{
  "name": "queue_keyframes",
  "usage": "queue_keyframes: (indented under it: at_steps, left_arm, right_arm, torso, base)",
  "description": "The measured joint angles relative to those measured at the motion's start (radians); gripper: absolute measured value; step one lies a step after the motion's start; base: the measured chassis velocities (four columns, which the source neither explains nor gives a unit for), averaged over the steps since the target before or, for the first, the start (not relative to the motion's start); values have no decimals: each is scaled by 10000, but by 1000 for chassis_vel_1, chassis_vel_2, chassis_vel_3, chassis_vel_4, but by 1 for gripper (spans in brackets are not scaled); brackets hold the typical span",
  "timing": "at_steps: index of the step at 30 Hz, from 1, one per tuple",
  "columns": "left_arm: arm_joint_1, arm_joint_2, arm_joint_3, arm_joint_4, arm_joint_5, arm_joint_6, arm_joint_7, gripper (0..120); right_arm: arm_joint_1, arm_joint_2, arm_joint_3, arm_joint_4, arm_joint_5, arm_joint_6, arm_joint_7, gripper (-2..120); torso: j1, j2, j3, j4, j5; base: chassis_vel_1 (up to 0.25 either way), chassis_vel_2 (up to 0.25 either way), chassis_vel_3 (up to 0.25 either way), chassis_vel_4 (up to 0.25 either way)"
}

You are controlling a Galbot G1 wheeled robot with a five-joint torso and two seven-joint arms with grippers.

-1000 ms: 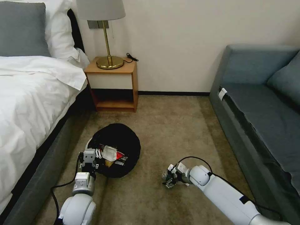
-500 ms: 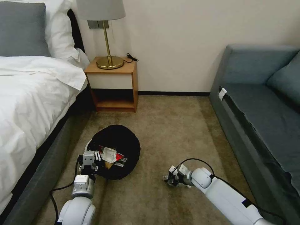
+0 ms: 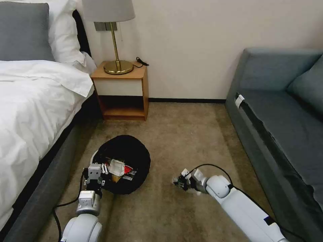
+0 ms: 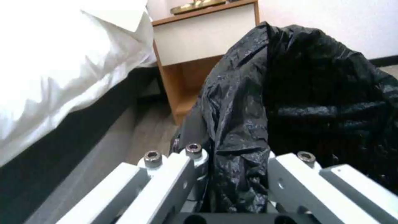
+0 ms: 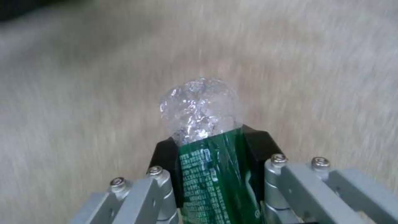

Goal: Pick up the trash bin, then pick up the garbage on the floor and place it into the trash bin.

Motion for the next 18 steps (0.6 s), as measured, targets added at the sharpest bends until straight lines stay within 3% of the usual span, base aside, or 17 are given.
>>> queue_keyframes:
  at_steps: [8, 18]
  left_arm:
    - [-14, -77, 116, -15, 27, -14, -63, 4]
    - [-17, -120, 231, -73, 126, 70, -87, 4]
  right_arm:
    - [-401, 752, 1265, 855, 2370, 1437, -507, 30]
    - [-621, 1207, 1108, 2064, 4666, 2573, -574, 30]
  torso:
    - [0, 0, 0, 0, 0]
    - [0, 0, 0, 0, 0]
  base:
    - [0, 0, 0, 0]
    - [0, 0, 0, 0]
